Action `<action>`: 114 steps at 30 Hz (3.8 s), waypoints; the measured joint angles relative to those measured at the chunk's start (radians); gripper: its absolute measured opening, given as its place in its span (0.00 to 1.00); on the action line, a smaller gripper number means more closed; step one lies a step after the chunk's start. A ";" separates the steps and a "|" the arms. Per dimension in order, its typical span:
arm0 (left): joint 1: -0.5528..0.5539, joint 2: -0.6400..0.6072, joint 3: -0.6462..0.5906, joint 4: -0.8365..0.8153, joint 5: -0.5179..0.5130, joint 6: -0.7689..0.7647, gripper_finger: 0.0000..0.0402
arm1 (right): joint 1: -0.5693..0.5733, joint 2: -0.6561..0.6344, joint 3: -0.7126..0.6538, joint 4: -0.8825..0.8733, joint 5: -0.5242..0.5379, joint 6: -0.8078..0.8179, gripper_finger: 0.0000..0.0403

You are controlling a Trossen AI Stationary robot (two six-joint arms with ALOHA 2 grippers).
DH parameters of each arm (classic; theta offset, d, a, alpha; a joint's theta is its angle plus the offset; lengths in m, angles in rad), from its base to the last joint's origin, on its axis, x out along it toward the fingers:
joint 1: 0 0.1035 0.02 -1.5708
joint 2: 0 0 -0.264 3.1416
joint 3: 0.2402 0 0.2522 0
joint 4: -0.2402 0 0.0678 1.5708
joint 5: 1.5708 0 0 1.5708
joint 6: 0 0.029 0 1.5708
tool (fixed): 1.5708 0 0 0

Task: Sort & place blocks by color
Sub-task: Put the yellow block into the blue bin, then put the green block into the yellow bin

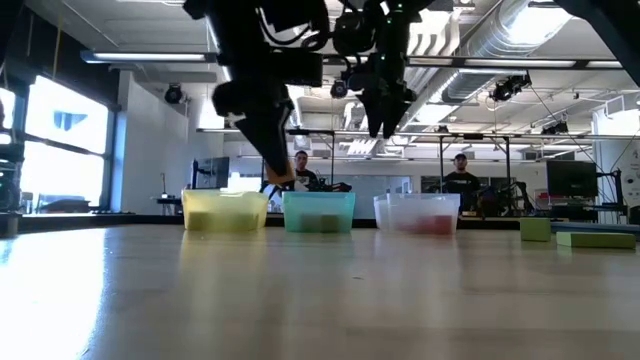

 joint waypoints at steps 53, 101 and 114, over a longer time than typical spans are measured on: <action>0.524 -0.011 0.000 0.419 0.211 0.371 0.49 | 0.211 0.000 -0.001 -0.270 0.053 0.501 0.63; 0.522 -0.011 0.000 0.409 0.136 0.272 0.49 | 0.394 -0.625 -1.033 0.143 0.071 0.820 0.63; 0.489 -0.028 0.000 0.412 0.137 0.169 0.49 | 0.292 -0.679 -1.276 0.434 0.027 0.638 0.63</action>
